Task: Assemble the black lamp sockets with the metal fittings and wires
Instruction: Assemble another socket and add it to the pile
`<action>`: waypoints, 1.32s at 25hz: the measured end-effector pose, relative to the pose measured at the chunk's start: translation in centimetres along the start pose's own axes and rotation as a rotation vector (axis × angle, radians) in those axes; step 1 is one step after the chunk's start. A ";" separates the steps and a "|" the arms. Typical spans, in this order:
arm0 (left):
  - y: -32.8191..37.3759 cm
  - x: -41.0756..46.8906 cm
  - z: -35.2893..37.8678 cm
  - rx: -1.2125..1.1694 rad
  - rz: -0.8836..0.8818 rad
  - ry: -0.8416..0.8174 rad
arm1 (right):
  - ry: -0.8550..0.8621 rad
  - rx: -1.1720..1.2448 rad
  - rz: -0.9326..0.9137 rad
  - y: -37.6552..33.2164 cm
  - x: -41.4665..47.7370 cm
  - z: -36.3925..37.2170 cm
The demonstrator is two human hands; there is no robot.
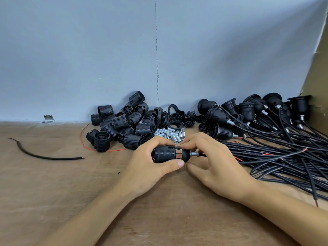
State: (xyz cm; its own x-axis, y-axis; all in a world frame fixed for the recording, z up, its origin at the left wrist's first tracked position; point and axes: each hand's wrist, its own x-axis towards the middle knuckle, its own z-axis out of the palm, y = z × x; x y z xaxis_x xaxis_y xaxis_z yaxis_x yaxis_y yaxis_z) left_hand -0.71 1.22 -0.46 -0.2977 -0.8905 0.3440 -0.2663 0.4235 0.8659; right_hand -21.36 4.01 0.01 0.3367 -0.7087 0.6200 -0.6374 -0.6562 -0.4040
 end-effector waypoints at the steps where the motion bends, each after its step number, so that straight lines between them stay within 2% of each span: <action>1: 0.0 0.0 0.0 0.004 0.003 -0.016 | 0.000 -0.014 -0.010 -0.1 0.0 0.0; 5: -0.1 -0.2 0.4 0.085 0.057 -0.037 | 0.003 -0.058 -0.050 -0.1 0.0 -0.1; 19: -0.2 0.2 -0.1 -0.090 -0.060 -0.043 | -0.046 0.004 -0.004 0.1 0.4 -0.7; 24: -0.4 0.6 0.0 -0.256 -0.176 -0.047 | -0.074 0.001 0.016 -0.7 0.4 -0.4; 33: 0.3 1.6 -0.2 -0.465 -0.335 -0.142 | -0.006 -0.044 0.071 -0.3 0.3 -0.2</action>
State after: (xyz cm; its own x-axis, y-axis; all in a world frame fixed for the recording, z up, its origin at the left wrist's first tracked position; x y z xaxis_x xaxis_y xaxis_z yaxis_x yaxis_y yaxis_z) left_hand -1.11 -0.14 0.45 -0.3953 -0.9186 0.0001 0.0536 -0.0230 0.9983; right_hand -21.22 4.08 0.43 0.2941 -0.7545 0.5867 -0.6895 -0.5926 -0.4164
